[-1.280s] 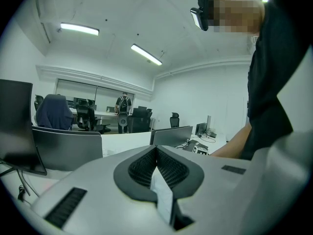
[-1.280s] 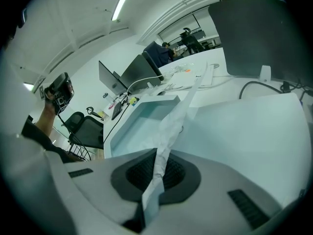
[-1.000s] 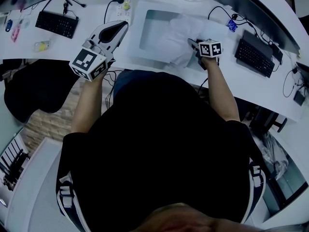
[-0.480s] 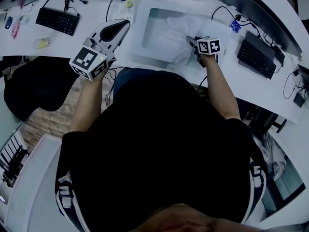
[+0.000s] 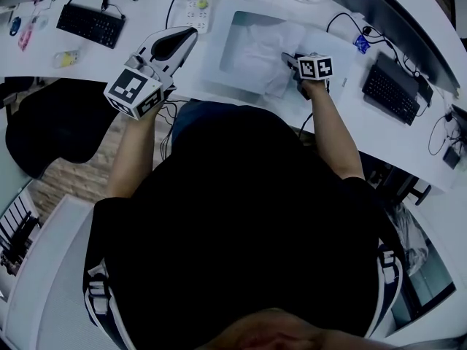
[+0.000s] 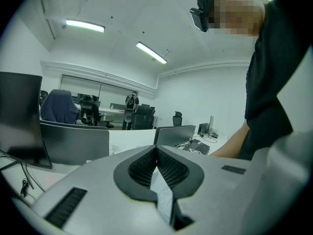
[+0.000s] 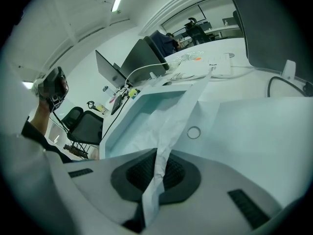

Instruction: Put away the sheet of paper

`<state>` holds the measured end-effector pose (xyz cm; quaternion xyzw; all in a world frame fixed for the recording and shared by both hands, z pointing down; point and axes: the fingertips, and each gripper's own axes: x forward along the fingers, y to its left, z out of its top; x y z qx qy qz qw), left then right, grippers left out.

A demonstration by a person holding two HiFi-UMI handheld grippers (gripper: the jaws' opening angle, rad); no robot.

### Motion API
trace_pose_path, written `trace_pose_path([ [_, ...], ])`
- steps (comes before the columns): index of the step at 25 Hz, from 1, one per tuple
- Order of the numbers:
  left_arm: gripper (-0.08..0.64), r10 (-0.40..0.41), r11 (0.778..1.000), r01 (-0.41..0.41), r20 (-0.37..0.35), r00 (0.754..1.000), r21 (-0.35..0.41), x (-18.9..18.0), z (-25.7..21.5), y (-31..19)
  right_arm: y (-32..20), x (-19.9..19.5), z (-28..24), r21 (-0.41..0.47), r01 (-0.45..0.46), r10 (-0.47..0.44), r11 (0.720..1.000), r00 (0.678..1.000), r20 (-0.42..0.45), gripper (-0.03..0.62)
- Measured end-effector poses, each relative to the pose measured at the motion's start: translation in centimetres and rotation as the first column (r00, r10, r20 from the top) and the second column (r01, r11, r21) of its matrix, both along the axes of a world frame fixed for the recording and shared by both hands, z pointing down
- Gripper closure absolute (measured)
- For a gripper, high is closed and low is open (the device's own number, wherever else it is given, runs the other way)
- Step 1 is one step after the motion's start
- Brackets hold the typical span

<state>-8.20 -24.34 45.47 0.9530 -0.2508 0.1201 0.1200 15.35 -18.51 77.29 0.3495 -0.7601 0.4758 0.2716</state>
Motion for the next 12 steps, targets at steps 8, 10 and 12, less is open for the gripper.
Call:
trace_pose_path([
  [8, 0.538, -0.028, 1.000, 0.028, 0.001, 1.000, -0.005, -1.3, 0.1, -0.5, -0.8, -1.5, 0.6, -0.016, 0.004, -0.004, 1.000, 1.000, 0.024, 0.578],
  [10, 0.538, -0.032, 0.999, 0.032, 0.001, 0.999, -0.004, -1.6, 0.0, -0.5, -0.8, -1.8, 0.7, -0.018, 0.004, -0.004, 1.000, 1.000, 0.028, 0.578],
  [12, 0.538, -0.035, 0.999, 0.035, 0.003, 0.999, -0.005, -1.8, 0.1, -0.5, -0.7, -2.1, 0.8, -0.022, 0.006, -0.005, 1.000, 1.000, 0.030, 0.578],
])
